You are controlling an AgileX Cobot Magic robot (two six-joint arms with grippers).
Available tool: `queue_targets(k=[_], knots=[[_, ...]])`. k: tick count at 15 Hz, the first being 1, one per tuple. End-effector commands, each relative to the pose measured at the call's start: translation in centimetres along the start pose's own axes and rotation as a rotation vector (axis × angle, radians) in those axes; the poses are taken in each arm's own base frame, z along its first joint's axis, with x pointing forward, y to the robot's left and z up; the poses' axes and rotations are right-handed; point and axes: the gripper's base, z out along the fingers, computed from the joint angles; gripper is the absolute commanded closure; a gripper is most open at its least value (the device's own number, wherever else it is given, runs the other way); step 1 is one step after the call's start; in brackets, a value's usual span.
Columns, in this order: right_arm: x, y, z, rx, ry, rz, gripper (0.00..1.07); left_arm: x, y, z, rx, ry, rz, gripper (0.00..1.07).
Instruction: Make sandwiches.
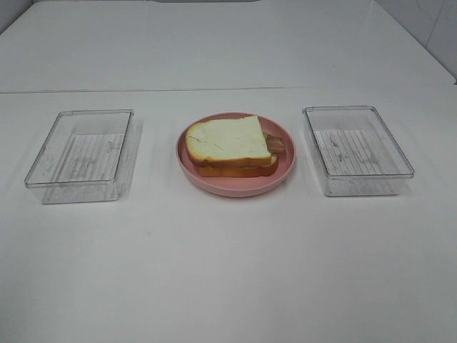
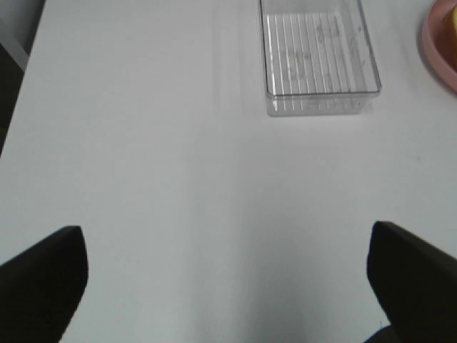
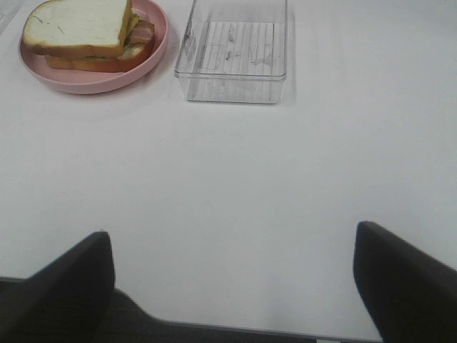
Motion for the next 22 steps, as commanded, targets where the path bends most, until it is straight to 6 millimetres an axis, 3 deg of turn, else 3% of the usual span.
queue_targets(k=[1, 5, 22], knots=[[0.2, 0.0, -0.3, 0.008, -0.033, -0.006, 0.19, 4.0, -0.1, -2.3, 0.001, -0.147, -0.003, 0.06], [0.2, 0.0, -0.3, 0.014, -0.032, -0.009, 0.19, 7.1, -0.2, -2.8, 0.007, -0.266, -0.021, 0.06], [0.2, -0.1, -0.3, 0.019, -0.031, 0.045, 0.19, 7.2, -0.4, -2.6, 0.03, -0.258, -0.038, 0.06]])
